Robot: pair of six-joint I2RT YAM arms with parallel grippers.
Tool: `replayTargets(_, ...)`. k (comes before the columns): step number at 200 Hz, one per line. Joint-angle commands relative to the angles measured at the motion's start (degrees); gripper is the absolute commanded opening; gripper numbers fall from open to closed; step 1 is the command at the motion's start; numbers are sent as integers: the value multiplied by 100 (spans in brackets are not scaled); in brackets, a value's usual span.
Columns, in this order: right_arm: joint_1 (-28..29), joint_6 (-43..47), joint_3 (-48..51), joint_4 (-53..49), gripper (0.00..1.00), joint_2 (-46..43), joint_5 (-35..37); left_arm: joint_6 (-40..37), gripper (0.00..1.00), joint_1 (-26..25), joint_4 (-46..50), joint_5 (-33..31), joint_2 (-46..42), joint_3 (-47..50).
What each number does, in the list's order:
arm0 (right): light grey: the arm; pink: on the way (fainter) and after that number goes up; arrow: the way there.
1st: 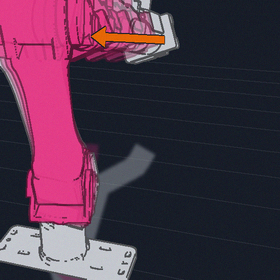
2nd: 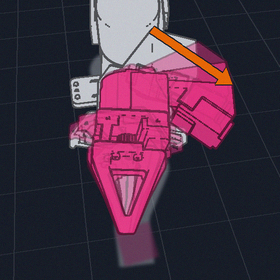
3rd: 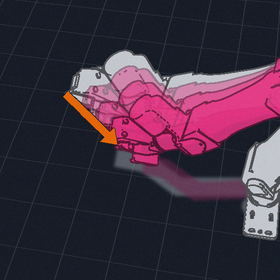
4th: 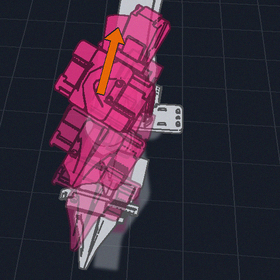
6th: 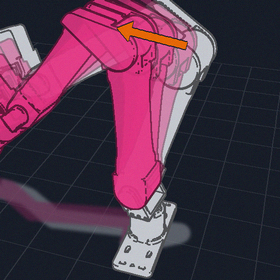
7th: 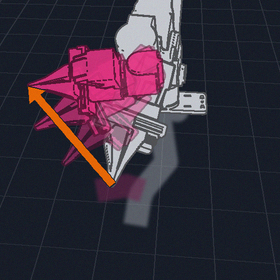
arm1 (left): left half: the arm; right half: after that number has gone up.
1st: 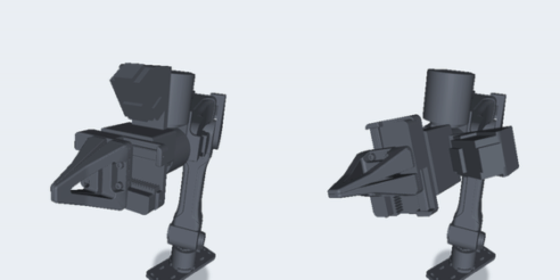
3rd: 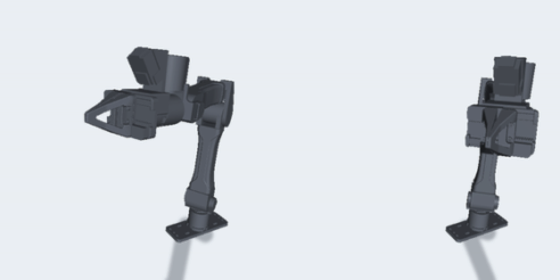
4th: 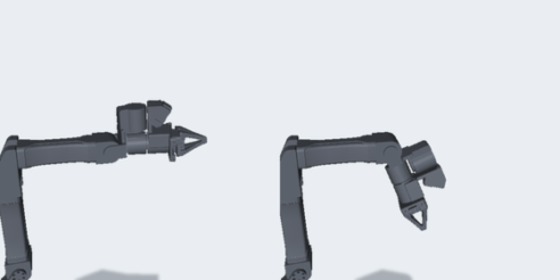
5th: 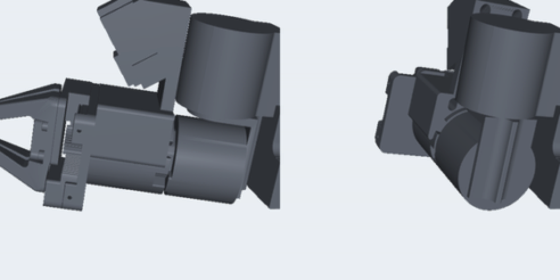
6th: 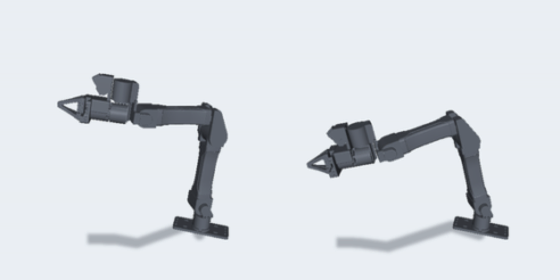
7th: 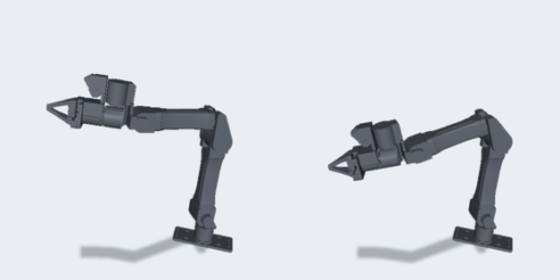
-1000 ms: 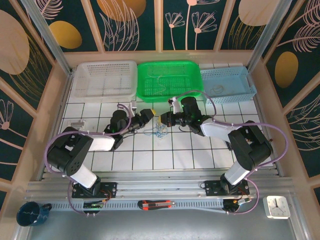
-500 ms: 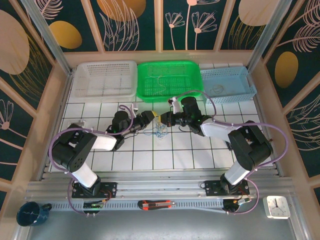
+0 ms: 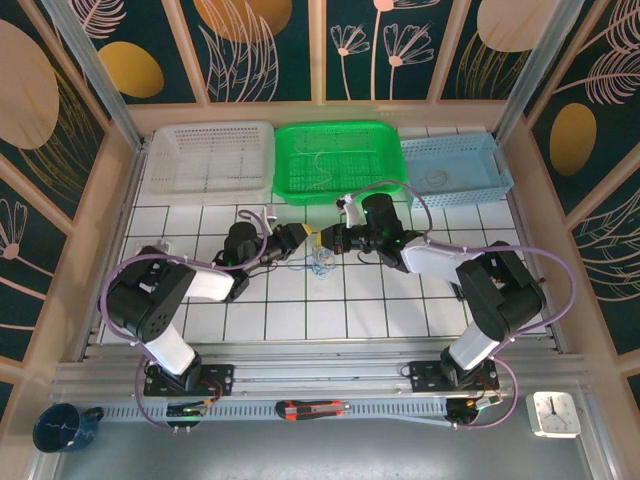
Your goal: Untangle the cables
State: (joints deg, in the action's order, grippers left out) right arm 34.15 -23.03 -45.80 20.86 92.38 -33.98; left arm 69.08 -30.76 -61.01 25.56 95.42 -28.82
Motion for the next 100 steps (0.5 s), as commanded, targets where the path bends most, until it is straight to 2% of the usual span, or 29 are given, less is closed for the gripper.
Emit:
replayTargets(1,-38,83,124,113,0,-144,-17,-80,9,-31,-341,59,-90,-4)
replayTargets(12,-39,132,133,61,0,-129,34,-141,0,-32,-330,45,-174,-4)
replayTargets(23,-27,213,142,-12,0,-112,48,-261,0,-33,-254,28,-307,-17)
replayTargets(41,-37,378,166,-251,31,-172,196,-543,0,-34,134,34,-559,-125)
replayTargets(54,-86,507,177,-420,42,-333,315,-822,0,-34,597,33,-766,-256)
replayTargets(68,-198,602,186,-569,46,-569,348,-1110,0,-30,1065,15,-961,-388)
replayTargets(100,-369,824,160,-950,47,-1066,385,-1548,0,-35,1786,-5,-1233,-596)
